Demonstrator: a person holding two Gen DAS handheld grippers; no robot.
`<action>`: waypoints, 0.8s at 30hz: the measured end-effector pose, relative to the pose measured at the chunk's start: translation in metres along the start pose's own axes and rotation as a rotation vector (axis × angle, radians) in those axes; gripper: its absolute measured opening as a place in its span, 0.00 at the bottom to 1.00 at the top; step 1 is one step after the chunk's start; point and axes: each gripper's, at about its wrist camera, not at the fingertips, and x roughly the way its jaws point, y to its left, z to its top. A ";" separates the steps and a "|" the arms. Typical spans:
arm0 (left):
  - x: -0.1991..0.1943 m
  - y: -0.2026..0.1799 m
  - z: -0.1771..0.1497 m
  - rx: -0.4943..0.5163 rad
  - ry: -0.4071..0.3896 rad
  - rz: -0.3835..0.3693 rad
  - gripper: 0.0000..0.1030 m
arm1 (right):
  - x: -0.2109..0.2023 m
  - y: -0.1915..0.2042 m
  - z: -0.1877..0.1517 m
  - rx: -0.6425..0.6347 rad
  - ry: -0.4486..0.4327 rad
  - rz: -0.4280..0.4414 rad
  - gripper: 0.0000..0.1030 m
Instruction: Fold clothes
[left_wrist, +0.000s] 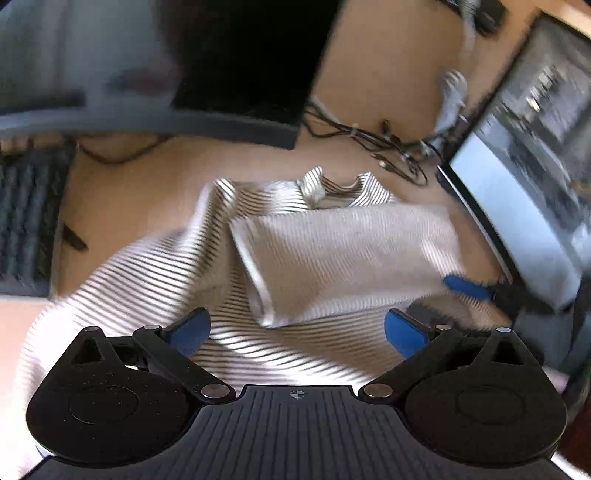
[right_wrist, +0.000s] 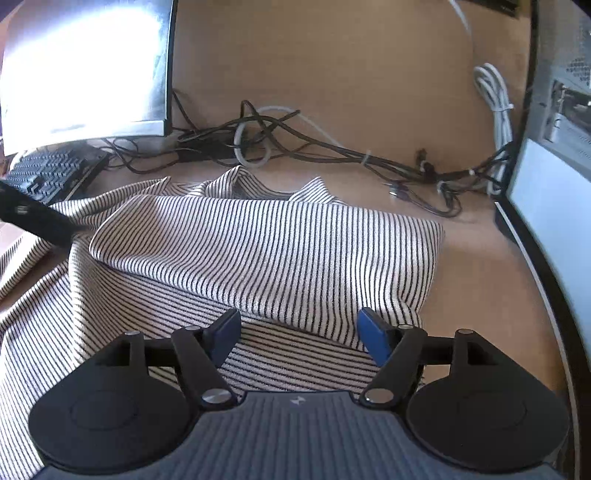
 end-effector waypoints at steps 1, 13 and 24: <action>-0.005 -0.001 -0.003 0.042 -0.001 0.028 1.00 | -0.001 -0.002 -0.001 0.002 -0.003 0.006 0.71; -0.023 0.045 -0.067 0.098 0.110 0.284 0.99 | -0.005 0.009 -0.004 -0.097 -0.017 -0.025 0.80; -0.037 0.083 -0.064 0.000 0.030 0.336 0.22 | -0.036 0.047 -0.027 -0.249 -0.049 0.056 0.75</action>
